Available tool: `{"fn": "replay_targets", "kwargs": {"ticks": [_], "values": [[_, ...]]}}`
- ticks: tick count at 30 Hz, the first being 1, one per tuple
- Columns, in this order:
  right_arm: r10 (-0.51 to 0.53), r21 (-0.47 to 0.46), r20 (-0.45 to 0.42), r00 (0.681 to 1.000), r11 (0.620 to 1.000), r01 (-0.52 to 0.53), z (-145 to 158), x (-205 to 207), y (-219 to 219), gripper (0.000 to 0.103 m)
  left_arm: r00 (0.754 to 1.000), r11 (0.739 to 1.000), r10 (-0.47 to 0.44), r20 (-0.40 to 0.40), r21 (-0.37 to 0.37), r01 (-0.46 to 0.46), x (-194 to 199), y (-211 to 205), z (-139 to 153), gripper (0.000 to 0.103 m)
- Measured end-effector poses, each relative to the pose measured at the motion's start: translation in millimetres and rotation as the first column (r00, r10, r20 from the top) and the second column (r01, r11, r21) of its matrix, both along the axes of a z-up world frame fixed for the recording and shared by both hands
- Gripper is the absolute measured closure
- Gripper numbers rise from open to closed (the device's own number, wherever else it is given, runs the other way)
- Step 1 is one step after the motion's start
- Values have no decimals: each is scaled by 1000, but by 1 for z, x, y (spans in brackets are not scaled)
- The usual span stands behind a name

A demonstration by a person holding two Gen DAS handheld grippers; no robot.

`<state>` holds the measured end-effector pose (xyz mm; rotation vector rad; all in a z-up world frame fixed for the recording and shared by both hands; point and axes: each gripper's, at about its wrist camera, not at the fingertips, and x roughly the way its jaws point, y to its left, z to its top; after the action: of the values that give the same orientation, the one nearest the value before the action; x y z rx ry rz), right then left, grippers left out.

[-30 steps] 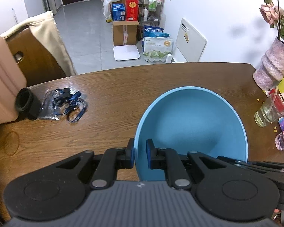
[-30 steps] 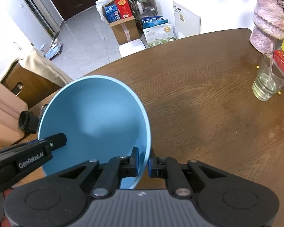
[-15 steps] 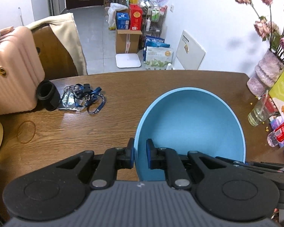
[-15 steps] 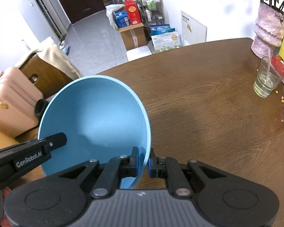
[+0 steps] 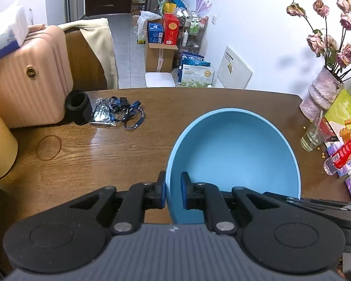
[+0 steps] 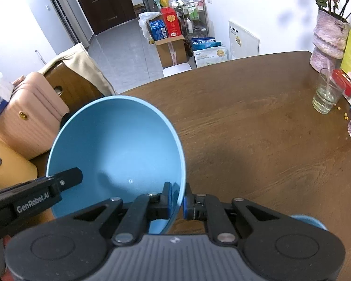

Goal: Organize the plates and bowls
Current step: 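Carry the stacked blue bowls with both tools toward the single blue bowl, then lower the held blue bowls with both tools over the single blue bowl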

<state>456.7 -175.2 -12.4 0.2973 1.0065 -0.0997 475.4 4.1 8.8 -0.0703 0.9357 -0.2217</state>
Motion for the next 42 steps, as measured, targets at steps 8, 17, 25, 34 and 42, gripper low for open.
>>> {"fn": "replay_targets", "kwargs": {"ticks": [8, 17, 25, 34, 42], "values": [[-5, 6, 21, 1000, 1000, 5, 0, -31, 17, 94, 1000, 1000, 4, 7, -28, -4, -33, 17, -3, 90], [31, -42, 37, 999, 999, -29, 0, -70, 27, 94, 1000, 999, 23, -16, -46, -24, -79, 24, -12, 90], [81, -46, 41, 996, 996, -79, -2, -102, 25, 94, 998, 998, 63, 10, -30, -62, -117, 16, -10, 90], [147, -23, 20, 989, 989, -147, -9, -139, 17, 92, 994, 994, 104, 28, 12, -105, -153, 3, -6, 90], [186, -15, 40, 982, 982, -186, -1, -151, 8, 92, 991, 991, 132, 35, 20, -132, -172, -8, -1, 90]]}}
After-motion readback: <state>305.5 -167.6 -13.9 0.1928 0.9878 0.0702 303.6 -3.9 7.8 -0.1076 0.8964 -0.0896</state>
